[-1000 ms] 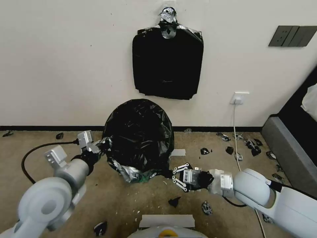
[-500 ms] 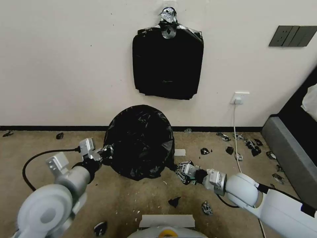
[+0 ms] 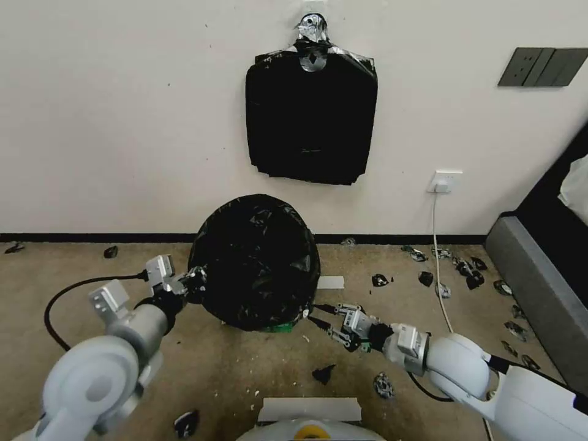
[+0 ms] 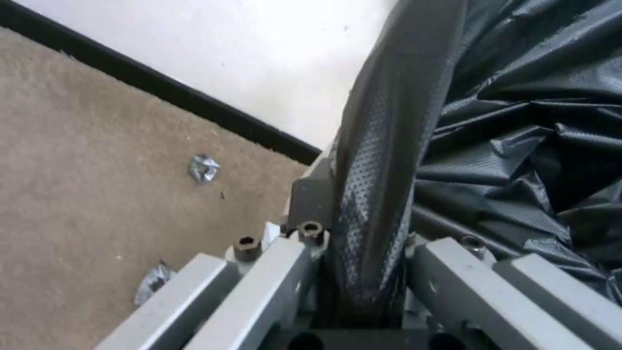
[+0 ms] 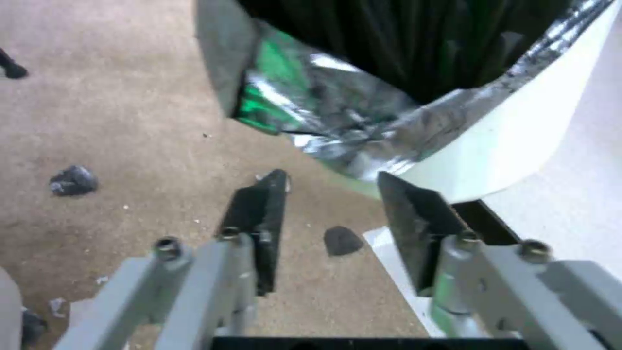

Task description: Place a trash bag onto the trash bin.

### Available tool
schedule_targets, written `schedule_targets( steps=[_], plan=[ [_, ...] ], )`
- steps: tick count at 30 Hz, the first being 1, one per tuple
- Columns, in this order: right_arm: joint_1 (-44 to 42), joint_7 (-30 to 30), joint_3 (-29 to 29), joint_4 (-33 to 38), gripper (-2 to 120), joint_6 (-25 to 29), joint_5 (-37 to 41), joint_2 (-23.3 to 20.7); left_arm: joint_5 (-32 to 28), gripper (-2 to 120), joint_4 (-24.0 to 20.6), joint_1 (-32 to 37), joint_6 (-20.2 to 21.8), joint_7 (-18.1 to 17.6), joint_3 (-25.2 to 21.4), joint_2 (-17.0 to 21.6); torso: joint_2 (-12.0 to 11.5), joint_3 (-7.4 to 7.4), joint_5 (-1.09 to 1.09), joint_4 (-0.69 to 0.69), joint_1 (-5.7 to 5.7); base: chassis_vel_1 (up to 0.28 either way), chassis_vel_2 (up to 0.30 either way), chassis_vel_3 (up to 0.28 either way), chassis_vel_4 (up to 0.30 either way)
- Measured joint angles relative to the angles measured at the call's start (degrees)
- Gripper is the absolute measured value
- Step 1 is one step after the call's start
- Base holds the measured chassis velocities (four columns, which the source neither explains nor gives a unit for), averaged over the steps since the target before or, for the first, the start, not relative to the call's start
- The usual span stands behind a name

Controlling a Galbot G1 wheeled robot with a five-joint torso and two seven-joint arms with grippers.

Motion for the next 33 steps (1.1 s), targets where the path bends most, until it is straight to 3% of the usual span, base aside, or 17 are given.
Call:
schedule_targets(
  steps=[1, 6, 10, 12, 14, 15, 19, 27, 30, 33],
  plan=[
    [-1.16, 0.06, 0.64, 1.28, 52, 0.21, 0.02, -0.45, 0.31, 3, 0.56, -0.62, -0.63, -0.22, 0.38, -0.03, 0.00, 0.00, 0.00, 0.00, 0.00, 0.000, 0.000, 0.000, 0.000],
    [-3.49, 1.42, 1.91, 4.13, 65, 0.19, 0.70, -1.91, 2.43, 3, 1.82, -1.33, -1.68, -0.26, 1.21, -0.27, 0.00, 0.00, 0.01, 0.00, 0.00, 0.000, 0.000, 0.000, 0.000],
    [-7.67, 5.44, 4.82, 10.85, 79, -2.41, 5.73, -4.99, 5.68, 3, 3.10, -1.91, -3.09, -0.11, 2.80, -0.64, 0.00, 0.00, 0.00, 0.00, 0.00, 0.000, 0.000, 0.000, 0.000],
    [-10.93, 8.65, 8.53, 17.54, 68, -7.91, 13.71, -6.73, 9.05, 3, 3.92, -1.89, -3.95, 0.43, 4.80, -1.10, 0.00, 0.00, -0.01, 0.00, 0.00, 0.000, 0.000, 0.000, 0.000],
    [-11.59, 9.75, 9.56, 19.27, 66, -9.63, 16.22, -6.95, 9.95, 3, 4.06, -1.84, -4.15, 0.60, 5.28, -1.23, 0.00, 0.00, -0.02, 0.00, 0.00, 0.000, 0.000, 0.000, 0.000],
    [-12.69, 12.92, 11.83, 23.47, 58, -13.80, 22.31, -7.10, 12.69, 3, 4.42, -1.77, -4.93, 0.99, 7.04, -1.73, 0.00, 0.00, -0.01, 0.00, 0.00, 0.000, 0.000, 0.000, 0.000],
    [-9.69, 21.20, 11.90, 29.53, 43, -21.84, 33.32, -6.27, 17.81, 3, 5.06, -2.43, -6.51, 0.82, 11.35, -2.57, 0.00, 0.00, -0.01, 0.00, 0.00, 0.000, 0.000, 0.000, 0.000],
    [2.26, 34.43, 7.09, 29.88, 18, -33.20, 46.02, -0.47, 23.58, 3, 5.64, -4.03, -7.11, -0.66, 17.76, -1.48, 0.00, 0.00, 0.00, 0.00, 0.00, 0.000, 0.000, 0.000, 0.000],
    [8.56, 40.11, 2.16, 26.31, 3, -39.15, 48.93, 3.72, 24.94, 3, 6.01, -4.10, -7.02, -0.63, 19.98, -0.48, 0.00, 0.00, -0.01, 0.01, 0.00, 0.000, 0.000, 0.000, 0.000],
    [12.44, 43.32, -1.50, 23.32, 0, -41.52, 50.59, 6.67, 26.10, 3, 6.35, -4.45, -6.88, -0.56, 21.20, -0.17, 0.00, 0.00, 0.00, 0.01, 0.00, 0.000, 0.000, 0.000, 0.000]
  ],
)
